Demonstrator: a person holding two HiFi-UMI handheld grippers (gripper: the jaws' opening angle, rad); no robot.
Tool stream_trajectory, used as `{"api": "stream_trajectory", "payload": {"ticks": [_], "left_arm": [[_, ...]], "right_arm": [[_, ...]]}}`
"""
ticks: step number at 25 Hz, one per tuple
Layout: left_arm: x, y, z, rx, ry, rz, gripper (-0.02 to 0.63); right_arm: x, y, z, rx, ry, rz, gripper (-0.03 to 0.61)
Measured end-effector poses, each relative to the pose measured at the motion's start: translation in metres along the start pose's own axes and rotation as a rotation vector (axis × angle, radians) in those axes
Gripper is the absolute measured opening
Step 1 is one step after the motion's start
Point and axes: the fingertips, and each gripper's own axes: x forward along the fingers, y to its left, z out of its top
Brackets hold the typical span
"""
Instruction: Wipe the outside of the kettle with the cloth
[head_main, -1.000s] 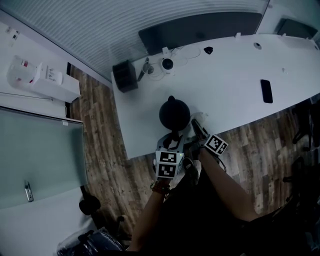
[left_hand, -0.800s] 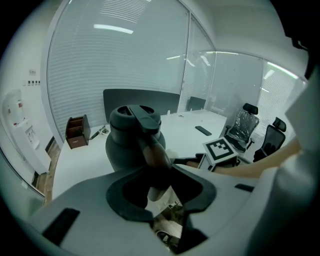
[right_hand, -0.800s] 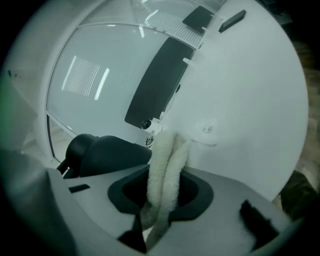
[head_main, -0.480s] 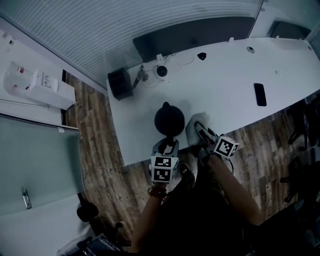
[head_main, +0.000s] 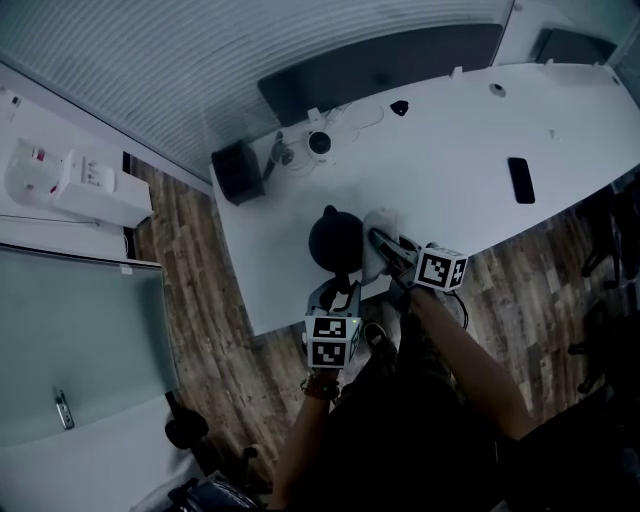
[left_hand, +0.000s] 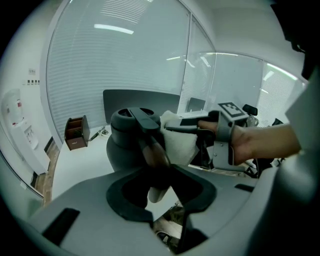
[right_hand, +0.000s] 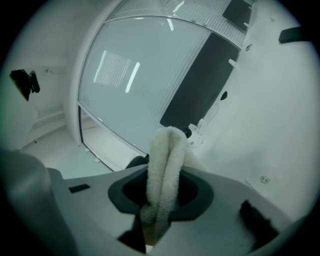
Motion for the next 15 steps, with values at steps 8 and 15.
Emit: {"api": "stream_trajectory", "payload": {"ticks": [8,15], "left_arm": [[0.001,-0.002,0.000,0.002,0.024,-0.003,0.129],[-0.004,0.011,-0.010,0.030,0.099,0.022,0.127]], "right_arm": [[0.011,-0.108,-0.039,0.505,-0.034,-0.103,0.094],[-0.007,-0.078,-0.023,0.337,0.001,-0.046,0.094]]}}
